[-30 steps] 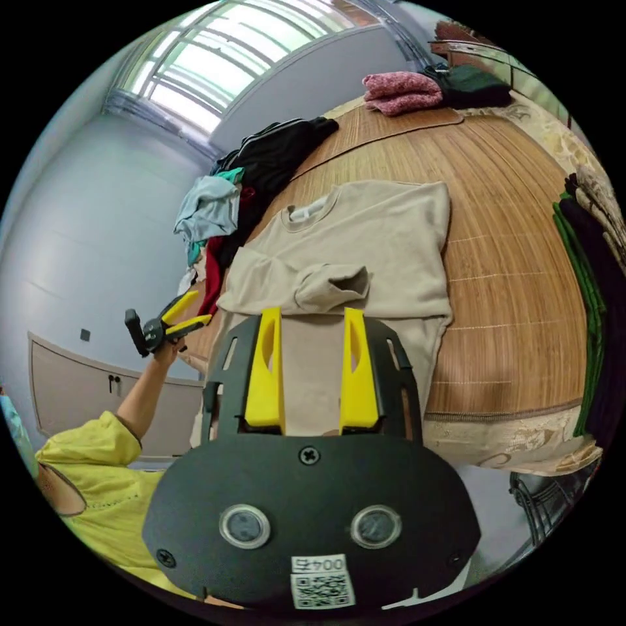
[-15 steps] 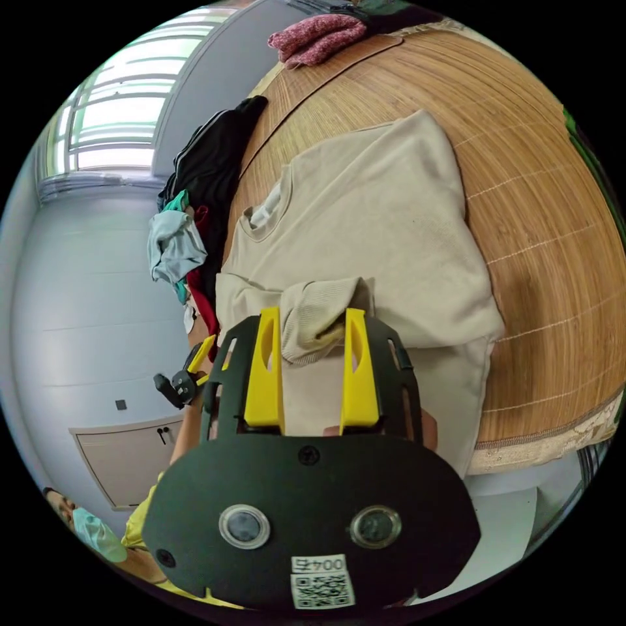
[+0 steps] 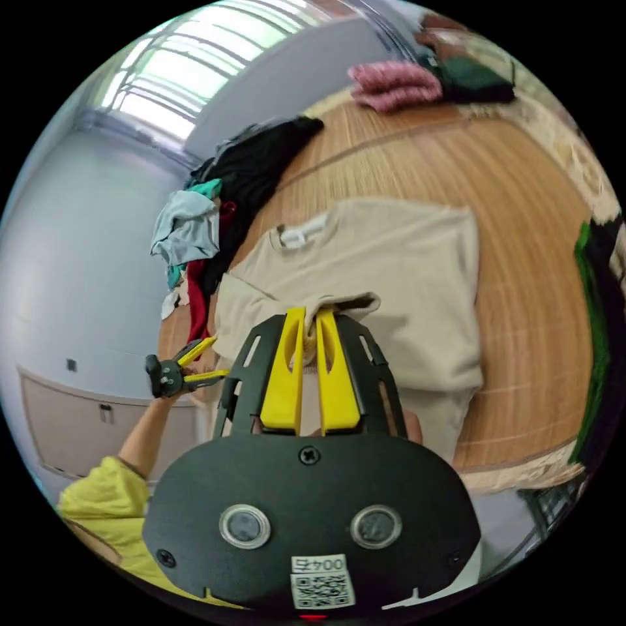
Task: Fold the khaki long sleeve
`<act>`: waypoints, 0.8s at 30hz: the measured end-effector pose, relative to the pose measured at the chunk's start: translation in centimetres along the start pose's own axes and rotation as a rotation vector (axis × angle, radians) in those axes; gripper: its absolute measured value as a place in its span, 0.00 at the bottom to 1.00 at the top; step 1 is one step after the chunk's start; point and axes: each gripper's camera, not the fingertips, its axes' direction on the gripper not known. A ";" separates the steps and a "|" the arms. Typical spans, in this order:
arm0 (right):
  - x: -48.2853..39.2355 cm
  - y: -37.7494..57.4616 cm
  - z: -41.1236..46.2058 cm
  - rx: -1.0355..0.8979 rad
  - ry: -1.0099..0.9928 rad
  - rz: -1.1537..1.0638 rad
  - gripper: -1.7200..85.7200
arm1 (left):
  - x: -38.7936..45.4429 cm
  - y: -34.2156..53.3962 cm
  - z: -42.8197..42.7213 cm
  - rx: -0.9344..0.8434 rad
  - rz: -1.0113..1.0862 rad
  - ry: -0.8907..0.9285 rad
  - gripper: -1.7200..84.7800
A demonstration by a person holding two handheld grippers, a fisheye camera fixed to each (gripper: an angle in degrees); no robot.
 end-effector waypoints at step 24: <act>-1.0 17.5 12.1 -0.255 0.121 0.014 0.13 | -16.1 5.9 1.1 0.114 -0.365 0.154 0.25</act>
